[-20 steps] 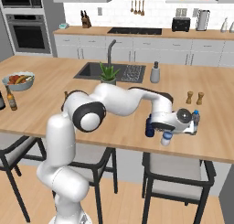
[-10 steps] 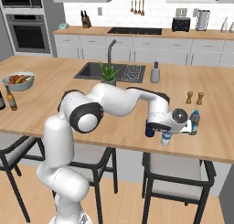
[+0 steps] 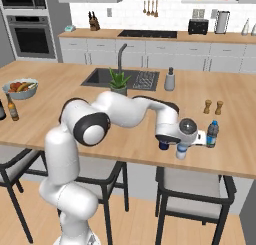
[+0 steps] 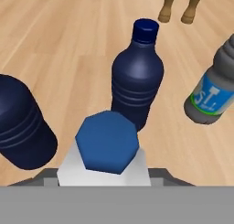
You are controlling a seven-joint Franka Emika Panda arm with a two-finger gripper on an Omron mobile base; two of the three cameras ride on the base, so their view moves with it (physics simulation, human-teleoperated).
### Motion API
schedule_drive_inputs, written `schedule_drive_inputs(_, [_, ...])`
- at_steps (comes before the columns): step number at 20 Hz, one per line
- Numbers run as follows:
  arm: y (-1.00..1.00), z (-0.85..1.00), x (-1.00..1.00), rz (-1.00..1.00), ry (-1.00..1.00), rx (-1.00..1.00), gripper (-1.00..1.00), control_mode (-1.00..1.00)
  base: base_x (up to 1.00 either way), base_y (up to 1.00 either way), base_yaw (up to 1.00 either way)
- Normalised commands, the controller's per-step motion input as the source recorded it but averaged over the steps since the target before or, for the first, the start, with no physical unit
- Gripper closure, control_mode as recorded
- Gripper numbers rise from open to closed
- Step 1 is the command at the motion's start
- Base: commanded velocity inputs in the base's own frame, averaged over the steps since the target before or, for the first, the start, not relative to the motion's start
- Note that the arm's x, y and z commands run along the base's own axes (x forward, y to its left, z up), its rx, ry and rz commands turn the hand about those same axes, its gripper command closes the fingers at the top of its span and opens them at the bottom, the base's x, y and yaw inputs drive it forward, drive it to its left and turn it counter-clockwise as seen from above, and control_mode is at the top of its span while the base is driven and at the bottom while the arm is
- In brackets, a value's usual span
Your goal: Move the plastic bottles in the middle to the plastics group, and the glass bottles in the middle to the glass group.
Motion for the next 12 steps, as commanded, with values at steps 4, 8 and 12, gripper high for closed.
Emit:
schedule_drive_inputs(4, [-0.03,0.13,-0.02,-0.04,-0.01,-0.01,-1.00,-1.00,0.00,0.00,0.00])
schedule_drive_inputs(8, [0.00,0.28,-0.08,0.00,0.00,0.00,-1.00,-1.00,0.00,0.00,0.00])
schedule_drive_inputs(12, [0.00,0.50,-0.21,0.00,-0.02,0.00,-1.00,-1.00,0.00,0.00,0.00])
